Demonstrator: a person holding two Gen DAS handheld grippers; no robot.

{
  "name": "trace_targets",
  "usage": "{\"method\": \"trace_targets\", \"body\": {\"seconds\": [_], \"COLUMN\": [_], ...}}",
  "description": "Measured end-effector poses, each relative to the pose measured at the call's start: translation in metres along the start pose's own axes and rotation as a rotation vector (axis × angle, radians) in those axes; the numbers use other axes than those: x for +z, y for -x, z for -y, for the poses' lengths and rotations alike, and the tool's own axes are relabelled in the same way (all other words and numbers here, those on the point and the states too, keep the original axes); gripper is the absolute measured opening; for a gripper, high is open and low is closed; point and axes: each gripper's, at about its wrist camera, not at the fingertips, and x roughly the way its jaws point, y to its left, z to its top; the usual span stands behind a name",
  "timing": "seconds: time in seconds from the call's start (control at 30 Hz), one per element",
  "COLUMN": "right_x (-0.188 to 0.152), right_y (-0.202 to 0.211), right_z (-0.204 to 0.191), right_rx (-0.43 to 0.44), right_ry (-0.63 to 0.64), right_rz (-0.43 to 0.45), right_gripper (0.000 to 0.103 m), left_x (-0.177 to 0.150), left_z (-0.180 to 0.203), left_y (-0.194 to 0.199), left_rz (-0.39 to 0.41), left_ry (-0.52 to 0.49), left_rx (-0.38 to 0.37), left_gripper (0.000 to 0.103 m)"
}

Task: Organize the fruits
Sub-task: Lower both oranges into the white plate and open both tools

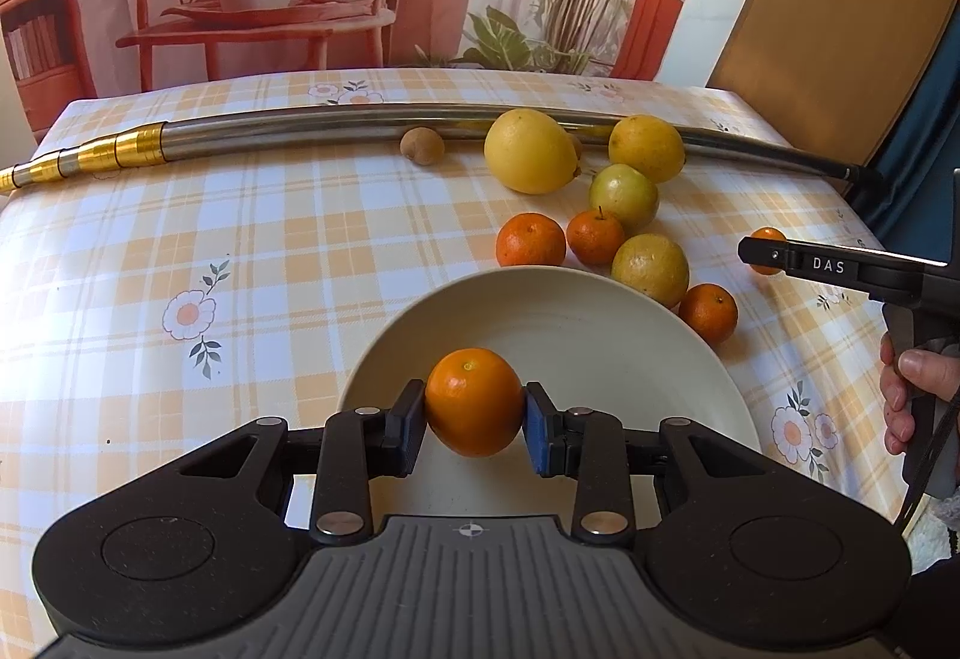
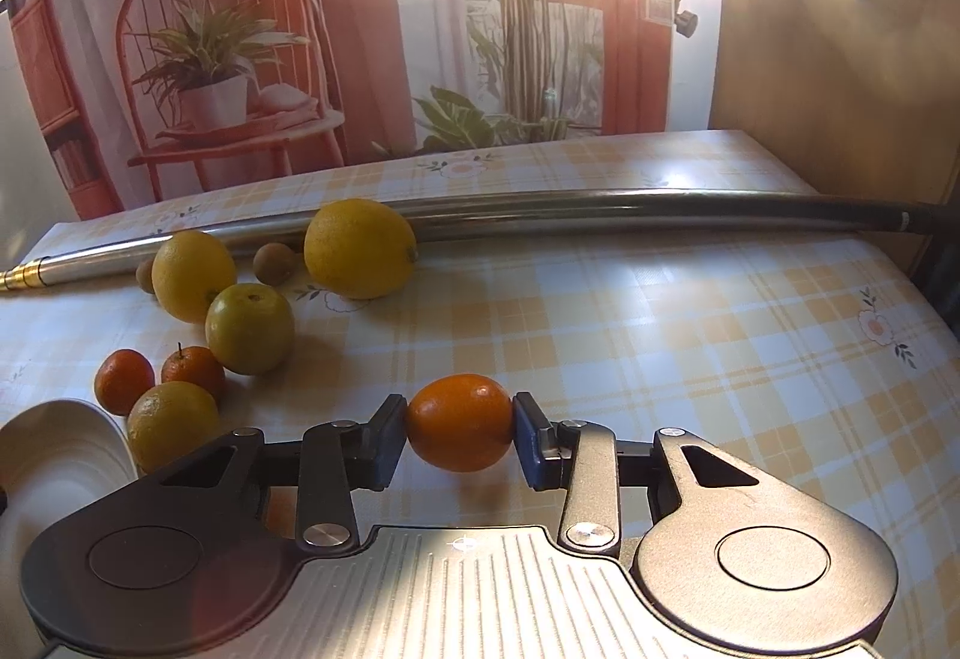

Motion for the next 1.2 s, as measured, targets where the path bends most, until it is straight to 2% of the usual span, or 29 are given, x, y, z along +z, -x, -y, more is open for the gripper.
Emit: {"method": "trace_targets", "body": {"seconds": [0.2, 0.43, 0.77, 0.97, 1.2], "right_x": [0.002, 0.005, -0.017, -0.029, -0.046], "right_y": [0.019, 0.041, 0.060, 0.062, 0.054], "right_z": [-0.011, -0.036, -0.092, -0.118, -0.129], "right_rx": [0.045, 0.137, 0.298, 0.310, 0.295], "right_ry": [0.006, 0.064, 0.200, 0.297, 0.331], "right_rz": [0.022, 0.033, -0.058, -0.106, -0.173], "right_gripper": [0.035, 0.035, 0.035, 0.035, 0.035], "left_x": [-0.004, -0.010, -0.021, -0.027, -0.033], "left_z": [0.000, -0.001, -0.001, -0.003, -0.007], "left_y": [0.004, 0.011, 0.013, 0.013, 0.010], "left_rz": [0.000, 0.001, -0.035, -0.058, -0.074], "left_ry": [0.002, 0.009, -0.009, -0.009, 0.027], "left_rx": [0.004, 0.013, 0.020, 0.018, -0.006], "left_gripper": [0.036, 0.036, 0.036, 0.036, 0.036]}}
